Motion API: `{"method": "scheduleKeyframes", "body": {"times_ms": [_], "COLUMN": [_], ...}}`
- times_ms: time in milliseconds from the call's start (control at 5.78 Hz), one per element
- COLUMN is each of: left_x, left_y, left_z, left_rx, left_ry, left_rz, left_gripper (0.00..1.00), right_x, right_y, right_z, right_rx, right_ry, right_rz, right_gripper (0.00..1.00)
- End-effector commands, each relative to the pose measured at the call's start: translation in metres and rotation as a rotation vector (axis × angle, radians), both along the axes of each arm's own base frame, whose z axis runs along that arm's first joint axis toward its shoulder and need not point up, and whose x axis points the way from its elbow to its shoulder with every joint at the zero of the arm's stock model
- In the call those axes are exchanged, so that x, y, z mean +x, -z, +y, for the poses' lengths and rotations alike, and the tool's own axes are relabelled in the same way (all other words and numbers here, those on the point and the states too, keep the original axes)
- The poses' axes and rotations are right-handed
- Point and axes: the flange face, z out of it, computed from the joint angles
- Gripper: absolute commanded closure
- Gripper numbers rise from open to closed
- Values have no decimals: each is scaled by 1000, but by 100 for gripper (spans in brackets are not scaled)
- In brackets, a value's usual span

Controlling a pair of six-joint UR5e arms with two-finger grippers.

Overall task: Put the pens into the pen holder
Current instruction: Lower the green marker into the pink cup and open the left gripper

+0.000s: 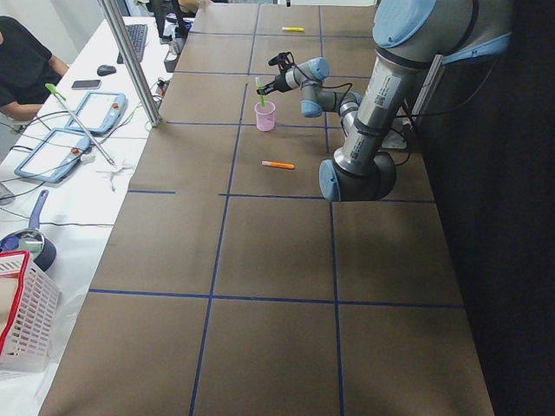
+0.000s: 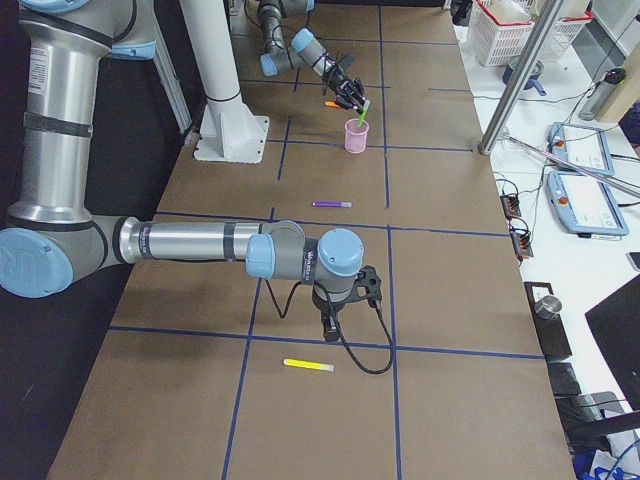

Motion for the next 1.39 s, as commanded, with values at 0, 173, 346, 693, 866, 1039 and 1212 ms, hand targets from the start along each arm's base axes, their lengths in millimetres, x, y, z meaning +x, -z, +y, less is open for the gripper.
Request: {"method": "scheduleKeyframes", "body": {"times_ms": [0, 173, 346, 693, 866, 1039, 1212], "left_x": [0, 0, -10, -35, -47, -58, -58], "left_y": [0, 0, 6, -7, -12, -15, -28], "left_z": [0, 0, -5, -46, -65, -79, -79], "left_rx": [1, 4, 5, -94, -175, -223, -237], "left_ry": [0, -1, 14, 48, -13, -39, -42], "left_rz": [0, -5, 17, 79, 130, 144, 129], "left_gripper": [8, 8, 8, 7, 7, 4, 1], "right_x": [-4, -15, -26, -36, -36, -40, -41], "right_y": [-3, -6, -21, -91, -113, -128, -131], "right_z": [0, 0, -2, 7, 16, 10, 9], "right_rx": [-4, -10, 8, -87, -166, -191, -267], "right_ry": [7, 33, 59, -4, -31, -26, -92], "right_rz": [-15, -9, -9, 20, 45, 47, 57], "right_gripper": [0, 0, 0, 1, 2, 2, 7]}}
